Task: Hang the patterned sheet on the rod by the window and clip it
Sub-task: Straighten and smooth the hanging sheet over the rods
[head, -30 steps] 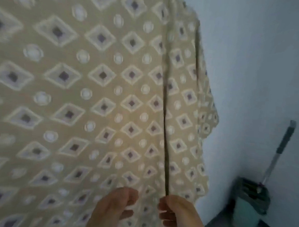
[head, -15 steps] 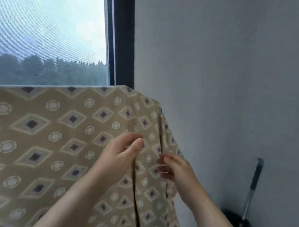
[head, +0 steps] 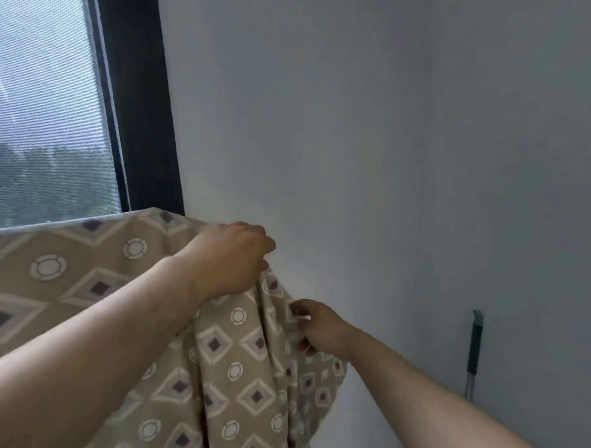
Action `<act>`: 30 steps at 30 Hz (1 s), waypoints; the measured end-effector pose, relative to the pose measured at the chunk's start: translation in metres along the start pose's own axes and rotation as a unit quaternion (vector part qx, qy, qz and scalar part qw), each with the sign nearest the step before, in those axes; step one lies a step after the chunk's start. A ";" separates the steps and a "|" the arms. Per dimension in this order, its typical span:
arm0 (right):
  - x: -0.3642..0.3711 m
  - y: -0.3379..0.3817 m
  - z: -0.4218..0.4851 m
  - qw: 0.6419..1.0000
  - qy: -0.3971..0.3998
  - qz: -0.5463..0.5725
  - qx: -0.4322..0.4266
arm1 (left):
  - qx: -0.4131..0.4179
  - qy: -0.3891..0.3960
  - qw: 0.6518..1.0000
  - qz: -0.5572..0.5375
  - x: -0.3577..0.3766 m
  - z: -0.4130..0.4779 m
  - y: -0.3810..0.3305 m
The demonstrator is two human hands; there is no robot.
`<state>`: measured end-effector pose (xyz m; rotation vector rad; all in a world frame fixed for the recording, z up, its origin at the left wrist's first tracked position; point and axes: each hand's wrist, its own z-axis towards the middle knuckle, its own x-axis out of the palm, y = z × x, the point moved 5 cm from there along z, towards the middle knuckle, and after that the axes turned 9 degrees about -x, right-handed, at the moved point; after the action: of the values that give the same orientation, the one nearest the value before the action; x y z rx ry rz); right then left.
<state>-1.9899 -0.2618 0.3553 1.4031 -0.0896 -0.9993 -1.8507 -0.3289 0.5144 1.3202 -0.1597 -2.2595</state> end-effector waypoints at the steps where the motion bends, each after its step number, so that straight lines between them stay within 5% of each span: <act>1: 0.000 -0.009 0.010 1.000 0.020 -0.011 0.009 | -0.001 0.028 0.999 0.024 0.006 0.008 -0.002; 5: -0.011 -0.042 0.044 0.998 0.034 -0.049 -0.004 | 0.000 0.091 0.994 0.067 0.024 0.030 -0.008; 14: -0.034 -0.094 0.084 0.997 0.034 -0.065 -0.005 | 0.041 0.051 0.972 0.225 0.043 0.051 -0.017; 19: -0.121 -0.072 0.114 0.991 -0.101 -0.070 -0.058 | -0.031 0.053 0.981 0.187 0.047 0.067 -0.010; 30: -0.189 -0.006 0.151 0.939 -0.109 -0.278 -0.173 | -0.178 0.035 0.983 0.026 0.050 0.085 0.024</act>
<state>-2.1980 -0.2599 0.4782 1.0018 0.3254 -1.5533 -1.9329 -0.3865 0.5272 1.1840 0.2235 -2.0737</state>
